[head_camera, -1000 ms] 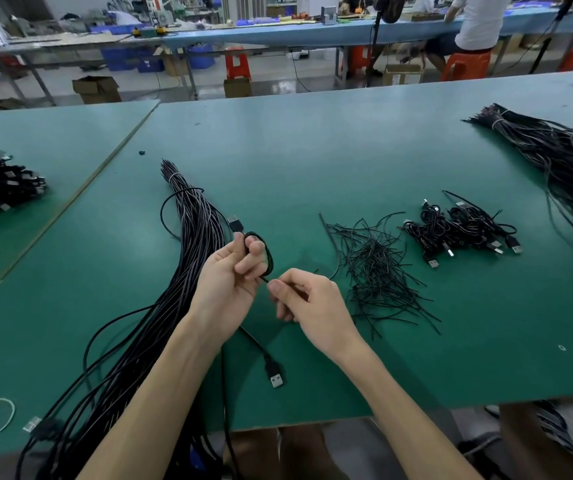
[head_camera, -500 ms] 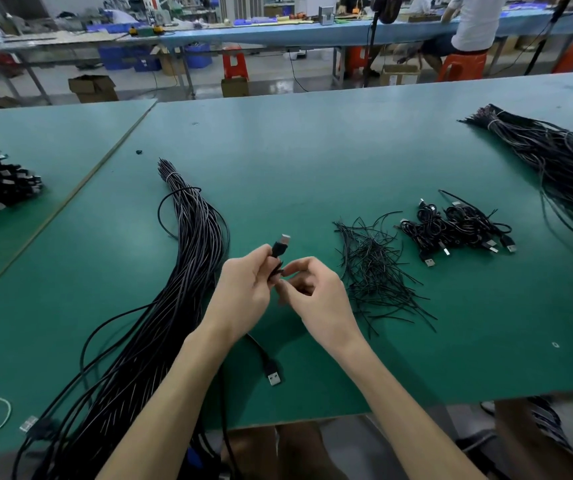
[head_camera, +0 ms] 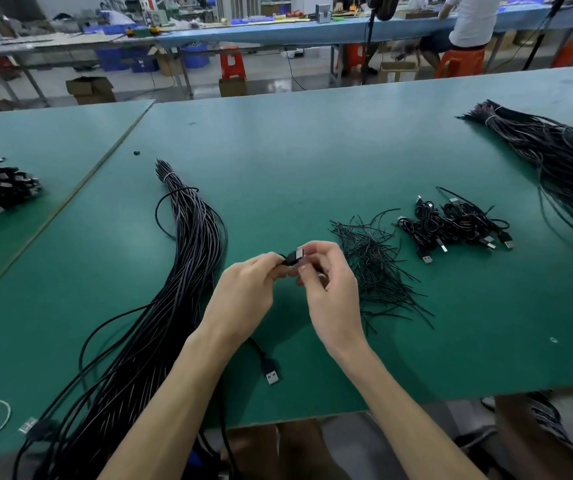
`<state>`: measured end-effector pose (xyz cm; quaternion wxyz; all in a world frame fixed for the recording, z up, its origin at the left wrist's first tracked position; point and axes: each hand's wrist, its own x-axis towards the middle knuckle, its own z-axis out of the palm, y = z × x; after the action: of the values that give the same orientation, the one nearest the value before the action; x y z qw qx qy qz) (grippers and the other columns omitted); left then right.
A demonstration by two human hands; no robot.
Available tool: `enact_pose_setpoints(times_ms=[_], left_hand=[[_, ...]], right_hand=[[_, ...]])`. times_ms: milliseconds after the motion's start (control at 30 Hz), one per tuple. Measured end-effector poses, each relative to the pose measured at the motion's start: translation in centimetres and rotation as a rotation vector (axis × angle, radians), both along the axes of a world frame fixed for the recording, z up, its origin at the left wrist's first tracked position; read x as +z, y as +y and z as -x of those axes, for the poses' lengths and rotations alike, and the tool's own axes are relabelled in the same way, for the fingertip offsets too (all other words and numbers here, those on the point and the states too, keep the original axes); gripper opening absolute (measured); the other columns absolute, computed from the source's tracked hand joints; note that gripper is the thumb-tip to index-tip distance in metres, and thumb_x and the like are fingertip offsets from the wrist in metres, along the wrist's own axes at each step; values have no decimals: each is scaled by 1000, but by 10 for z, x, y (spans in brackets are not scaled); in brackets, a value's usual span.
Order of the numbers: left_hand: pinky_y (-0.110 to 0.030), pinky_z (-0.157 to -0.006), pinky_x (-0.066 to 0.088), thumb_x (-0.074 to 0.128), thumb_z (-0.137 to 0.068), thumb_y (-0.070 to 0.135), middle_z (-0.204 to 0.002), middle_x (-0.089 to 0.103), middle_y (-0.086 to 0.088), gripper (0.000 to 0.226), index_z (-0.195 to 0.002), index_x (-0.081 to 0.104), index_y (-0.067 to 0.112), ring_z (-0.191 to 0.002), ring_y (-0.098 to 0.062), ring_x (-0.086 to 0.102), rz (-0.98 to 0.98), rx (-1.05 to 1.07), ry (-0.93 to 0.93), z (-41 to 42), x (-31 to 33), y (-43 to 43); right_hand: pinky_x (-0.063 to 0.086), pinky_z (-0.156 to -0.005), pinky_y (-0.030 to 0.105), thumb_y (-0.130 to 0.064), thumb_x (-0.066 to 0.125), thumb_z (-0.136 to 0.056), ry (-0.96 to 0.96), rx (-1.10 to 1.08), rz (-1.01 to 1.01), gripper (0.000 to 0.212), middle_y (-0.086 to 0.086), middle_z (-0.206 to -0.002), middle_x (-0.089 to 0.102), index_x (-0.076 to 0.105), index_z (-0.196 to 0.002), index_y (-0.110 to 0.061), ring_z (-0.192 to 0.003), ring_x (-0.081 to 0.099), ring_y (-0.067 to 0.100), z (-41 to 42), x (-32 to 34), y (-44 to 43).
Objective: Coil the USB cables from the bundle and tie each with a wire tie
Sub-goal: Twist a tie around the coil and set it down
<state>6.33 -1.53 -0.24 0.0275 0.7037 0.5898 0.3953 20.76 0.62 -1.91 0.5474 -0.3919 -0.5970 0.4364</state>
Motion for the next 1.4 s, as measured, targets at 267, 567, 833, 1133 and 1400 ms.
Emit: enact_pose_setpoints(times_ms=[267, 567, 833, 1133, 1400], left_hand=[[-11, -81, 51, 59, -102, 2, -84, 75, 22, 21, -92, 75, 11, -85, 2, 72, 55, 53, -423, -5, -3, 5], [-30, -61, 58, 51, -106, 23, -116, 74, -20, 34, -114, 69, -5, -93, -26, 75, 297, -146, -1333, 4, 2, 6], [-16, -58, 50, 44, -109, 20, -84, 68, 2, 21, -96, 57, 10, -58, -4, 56, 273, -215, -1750, 17, 13, 12], [-19, -42, 19, 44, -105, 18, -54, 37, 7, 42, -64, 49, 17, -44, -6, 24, 310, -117, -1694, 23, 20, 5], [-45, -57, 43, 42, -102, 27, -58, 52, -3, 36, -68, 39, 15, -57, -35, 49, 192, 84, -147, 13, 4, 1]], right_hand=[[49, -73, 13, -15, 55, -106, -64, 12, -79, 11, -14, -92, 73, 59, -110, -24, -85, 71, 10, 2, 1, -4], [51, -69, 15, -20, 57, -106, -237, 230, -92, 8, -6, -84, 76, 61, -105, -12, -79, 72, 8, 8, -2, -5], [52, -65, 22, -21, 59, -104, -290, 236, 2, 20, -4, -70, 70, 71, -89, -17, -64, 64, 12, 7, -3, -2], [43, -62, 12, -41, 76, -91, -303, 129, 29, 23, -10, -67, 65, 68, -78, -24, -62, 55, 4, 6, 0, -4], [45, -63, 11, -23, 68, -99, -202, 103, 57, 7, -8, -68, 74, 64, -93, -22, -62, 65, 2, 3, 2, -2]])
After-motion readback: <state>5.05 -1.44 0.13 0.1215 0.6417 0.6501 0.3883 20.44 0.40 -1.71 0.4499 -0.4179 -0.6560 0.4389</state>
